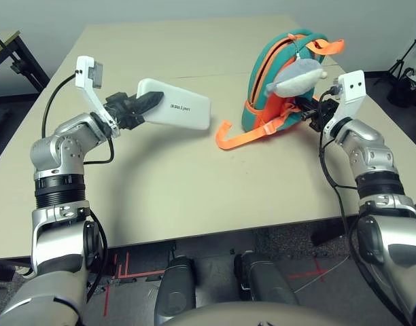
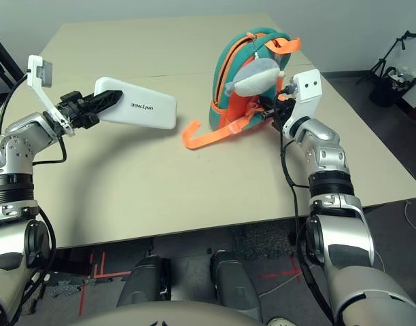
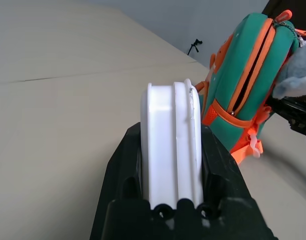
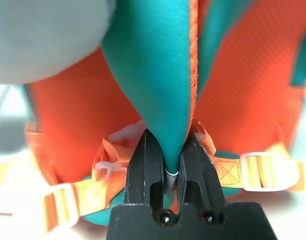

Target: Put the pencil case into the backpack and zip it.

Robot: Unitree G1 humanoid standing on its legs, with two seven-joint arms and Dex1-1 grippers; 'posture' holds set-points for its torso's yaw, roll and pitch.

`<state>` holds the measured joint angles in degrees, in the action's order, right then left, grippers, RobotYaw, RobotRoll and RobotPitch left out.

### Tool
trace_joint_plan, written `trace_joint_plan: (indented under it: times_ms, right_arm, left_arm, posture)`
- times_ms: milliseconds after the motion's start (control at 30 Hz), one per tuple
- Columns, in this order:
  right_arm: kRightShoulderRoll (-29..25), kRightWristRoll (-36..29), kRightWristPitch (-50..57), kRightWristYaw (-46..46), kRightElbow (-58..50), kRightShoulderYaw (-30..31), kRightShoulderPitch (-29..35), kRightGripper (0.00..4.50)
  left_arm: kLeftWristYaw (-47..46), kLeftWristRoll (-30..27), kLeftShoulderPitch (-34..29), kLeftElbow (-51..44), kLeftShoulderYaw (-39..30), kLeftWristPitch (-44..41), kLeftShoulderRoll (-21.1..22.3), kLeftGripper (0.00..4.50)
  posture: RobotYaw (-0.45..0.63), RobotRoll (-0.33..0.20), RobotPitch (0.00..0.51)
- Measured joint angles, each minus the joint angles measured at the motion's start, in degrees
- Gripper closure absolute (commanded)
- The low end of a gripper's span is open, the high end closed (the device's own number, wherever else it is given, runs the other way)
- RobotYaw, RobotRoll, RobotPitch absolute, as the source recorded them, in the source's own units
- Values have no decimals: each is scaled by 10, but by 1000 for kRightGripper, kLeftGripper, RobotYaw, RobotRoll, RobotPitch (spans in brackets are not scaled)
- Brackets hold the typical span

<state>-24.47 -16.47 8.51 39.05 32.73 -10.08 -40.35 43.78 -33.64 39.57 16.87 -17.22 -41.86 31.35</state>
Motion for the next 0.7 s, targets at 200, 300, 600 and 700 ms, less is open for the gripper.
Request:
trace_joint_plan:
  times_ms: [200,300,600,700]
  right_arm:
    - [-5,-56,74,43,-142,0,40,4465]
    - [-10,-75,117,47,-193,2,54,4465]
    - [-16,-133,228,39,-337,2,85,4465]
    - [-17,-159,263,37,-388,4,102,4465]
  left_arm:
    - [-2,13,1,24,1,36,10,3220]
    - [-3,17,1,32,1,51,10,3220]
    - [-3,26,5,61,3,82,10,3221]
    - [-2,30,5,65,5,84,11,3221]
  posture:
    - [-70,0,68]
    - [-71,0,69]
    - [-89,0,81]
    - [-93,0,84]
